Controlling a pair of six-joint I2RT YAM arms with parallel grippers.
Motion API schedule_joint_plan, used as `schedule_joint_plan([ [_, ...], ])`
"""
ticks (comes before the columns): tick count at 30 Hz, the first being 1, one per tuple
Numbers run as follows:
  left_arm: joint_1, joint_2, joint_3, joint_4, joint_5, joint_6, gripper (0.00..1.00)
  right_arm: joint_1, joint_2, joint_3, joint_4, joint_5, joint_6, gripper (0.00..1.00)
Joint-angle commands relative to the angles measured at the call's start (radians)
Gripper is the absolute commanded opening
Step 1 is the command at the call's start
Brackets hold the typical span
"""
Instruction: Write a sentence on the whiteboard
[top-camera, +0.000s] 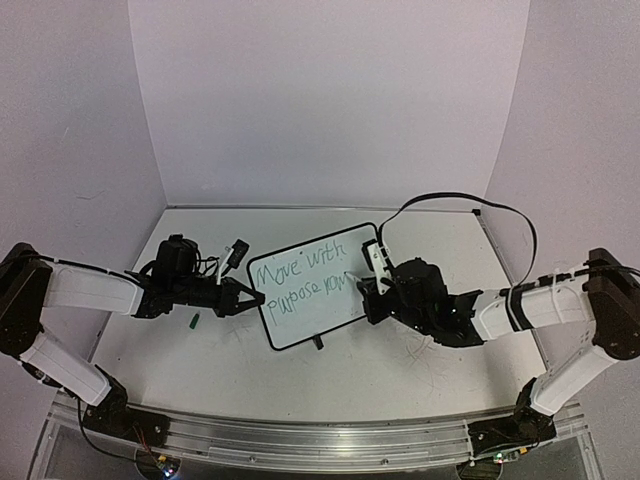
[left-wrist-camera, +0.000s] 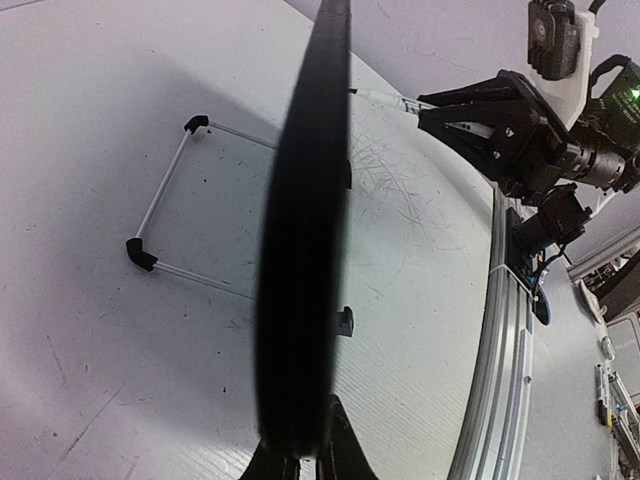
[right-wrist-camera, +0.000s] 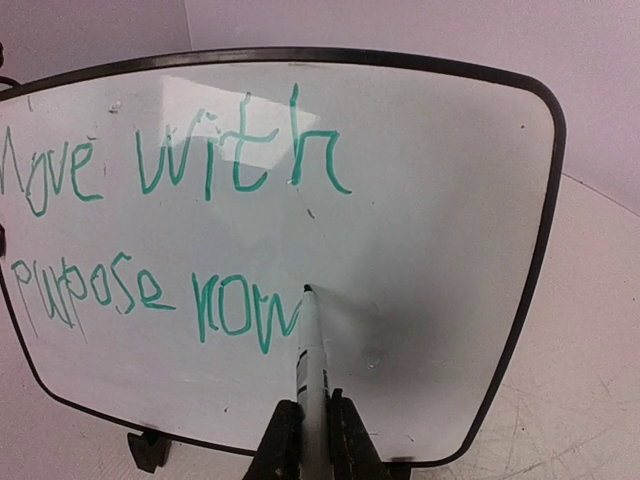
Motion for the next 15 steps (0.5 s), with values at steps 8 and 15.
schedule_joint_plan([
  [8,0.001,-0.017,0.018,-0.045,-0.072,0.058,0.00,-0.003,-0.087,-0.065,0.017,-0.079,0.014,0.00],
  [15,0.001,-0.020,0.017,-0.045,-0.071,0.056,0.00,-0.004,-0.047,-0.052,0.038,-0.042,0.018,0.00],
])
